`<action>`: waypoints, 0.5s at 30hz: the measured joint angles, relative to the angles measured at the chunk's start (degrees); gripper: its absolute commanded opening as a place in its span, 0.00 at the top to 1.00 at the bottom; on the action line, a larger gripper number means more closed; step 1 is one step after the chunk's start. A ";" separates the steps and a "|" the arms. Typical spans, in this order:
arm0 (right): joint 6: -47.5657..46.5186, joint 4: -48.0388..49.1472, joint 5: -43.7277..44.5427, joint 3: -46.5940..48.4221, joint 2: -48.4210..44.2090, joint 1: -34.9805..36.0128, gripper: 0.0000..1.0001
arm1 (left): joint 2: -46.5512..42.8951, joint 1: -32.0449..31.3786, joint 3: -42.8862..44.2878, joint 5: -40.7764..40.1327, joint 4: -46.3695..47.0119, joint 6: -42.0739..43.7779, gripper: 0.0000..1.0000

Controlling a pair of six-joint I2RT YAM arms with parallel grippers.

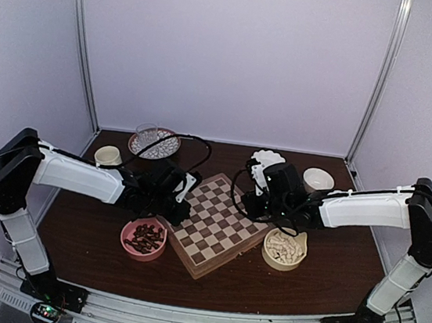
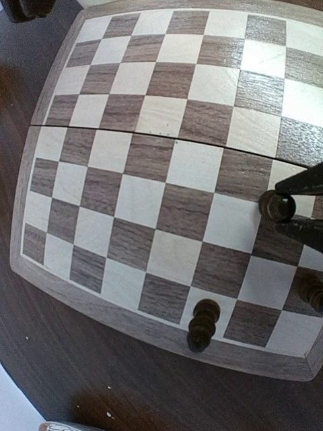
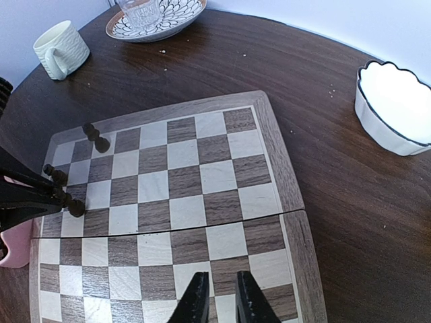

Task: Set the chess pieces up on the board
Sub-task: Place the bishop on the chessboard.

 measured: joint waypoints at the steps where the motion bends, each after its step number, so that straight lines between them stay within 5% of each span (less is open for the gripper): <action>1: 0.00 0.00 -0.02 0.00 0.00 0.00 0.84 | 0.26 0.00 0.17 0.11 -0.04 0.00 0.67; 3: 0.00 0.00 -0.02 -0.02 0.00 0.00 0.84 | 0.74 0.00 0.57 0.44 -0.13 -0.07 0.49; 6: 0.00 0.02 -0.02 -0.02 0.00 0.00 0.84 | 0.74 0.00 0.59 0.76 -0.11 -0.22 0.39; 15: 0.00 0.39 -0.07 -0.22 0.00 0.00 0.84 | -8.07 1.36 -2.80 2.54 1.38 -0.63 0.38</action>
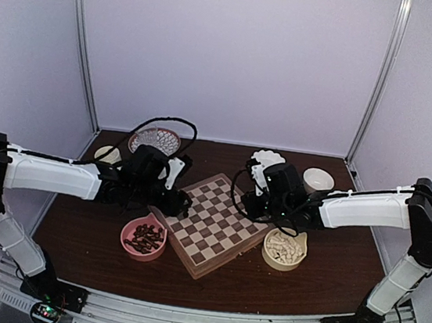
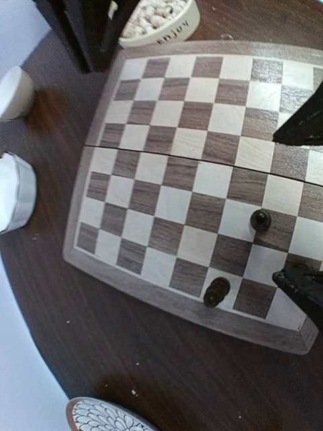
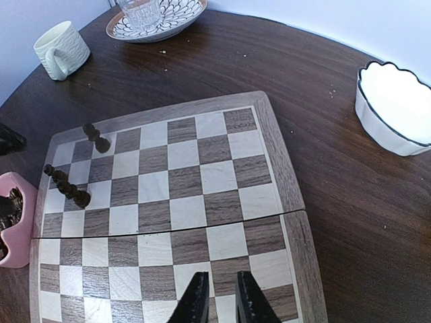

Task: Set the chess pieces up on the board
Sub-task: Place the bishop on the chessboard, then adjust the bishop on the chessboard.

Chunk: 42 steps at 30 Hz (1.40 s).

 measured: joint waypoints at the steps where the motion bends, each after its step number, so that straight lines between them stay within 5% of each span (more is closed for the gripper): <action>1: 0.00 0.00 0.00 0.00 0.00 0.00 0.84 | -1.68 0.70 -0.83 0.94 0.92 -0.24 0.38; 12: 0.00 0.04 -0.02 0.00 0.00 0.00 0.84 | -6.93 4.81 -4.48 6.95 4.46 -2.05 0.40; 30: 0.00 0.04 -0.22 0.00 0.00 0.00 0.83 | 7.54 4.74 2.60 12.85 1.70 -1.09 0.57; 42: -0.07 1.88 -3.98 -0.42 0.00 0.11 0.79 | 8.57 4.74 3.61 12.46 -0.76 -1.05 0.67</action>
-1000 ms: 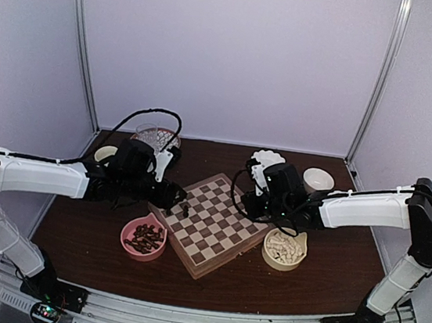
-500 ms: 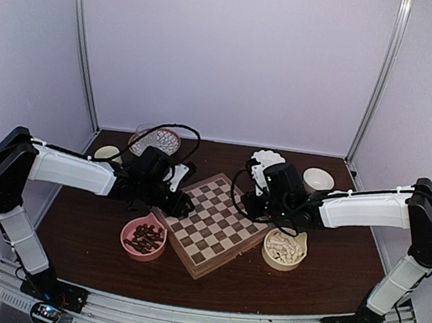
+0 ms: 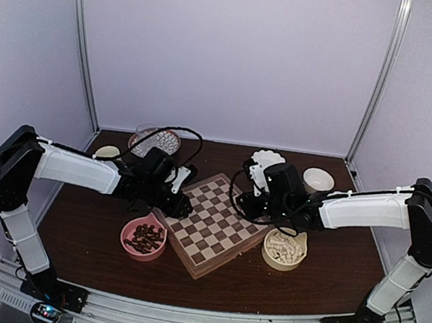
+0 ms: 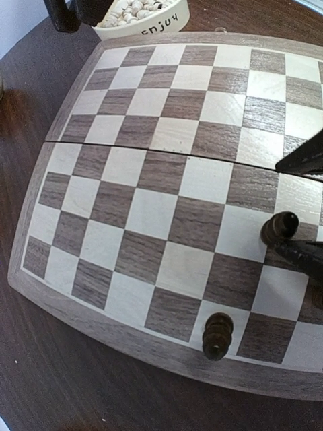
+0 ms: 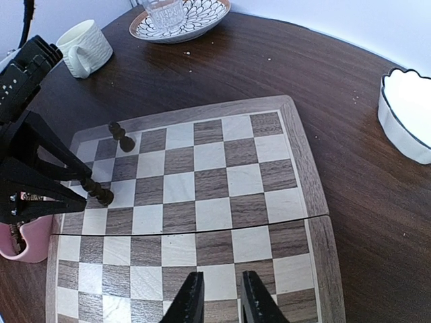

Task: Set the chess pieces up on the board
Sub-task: Adjust the bishop on the chessboard.

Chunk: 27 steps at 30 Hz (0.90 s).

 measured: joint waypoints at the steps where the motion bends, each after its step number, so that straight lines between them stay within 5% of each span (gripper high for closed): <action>1: -0.07 0.07 -0.11 0.00 0.00 0.02 0.79 | 0.15 0.00 0.28 -0.13 -0.20 0.00 0.67; 12: -0.66 0.44 -1.36 -0.02 0.00 0.31 0.78 | 2.29 0.00 0.79 -0.33 -1.05 0.00 0.71; 27: -4.92 5.11 -6.40 -1.53 0.15 3.82 0.63 | -1.33 -0.26 -0.52 1.42 -0.72 -0.22 0.48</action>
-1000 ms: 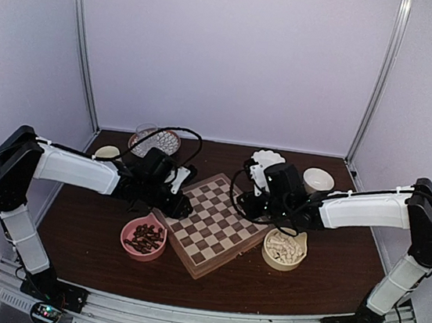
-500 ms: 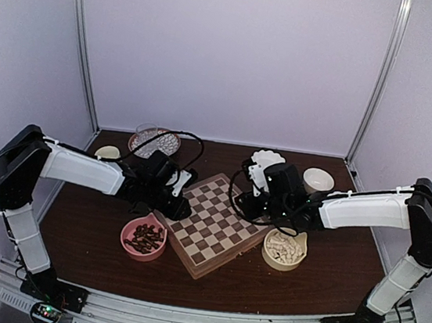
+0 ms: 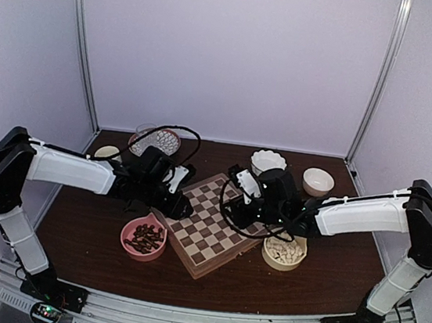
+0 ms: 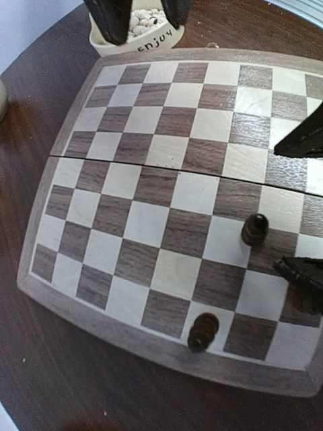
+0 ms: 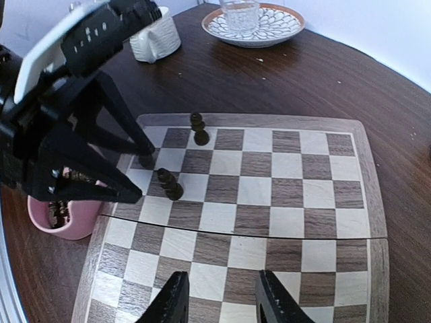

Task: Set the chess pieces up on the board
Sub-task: Adjust the bishop on the chessboard, then pick up the bishop from the chessboard.

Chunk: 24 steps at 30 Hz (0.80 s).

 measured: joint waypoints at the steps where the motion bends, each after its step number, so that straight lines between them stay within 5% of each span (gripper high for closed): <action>1: -0.26 0.44 -0.52 0.00 0.13 0.37 0.62 | -2.23 0.00 -1.07 -0.83 -0.09 0.00 0.46; 10: -2.08 2.60 -3.02 1.38 3.56 3.37 0.61 | -19.56 2.95 -8.61 -11.69 1.73 -2.71 0.38; 24: -2.93 -3.91 -0.15 16.04 18.32 4.83 0.55 | -26.49 5.03 -15.65 -22.43 2.82 -4.81 0.39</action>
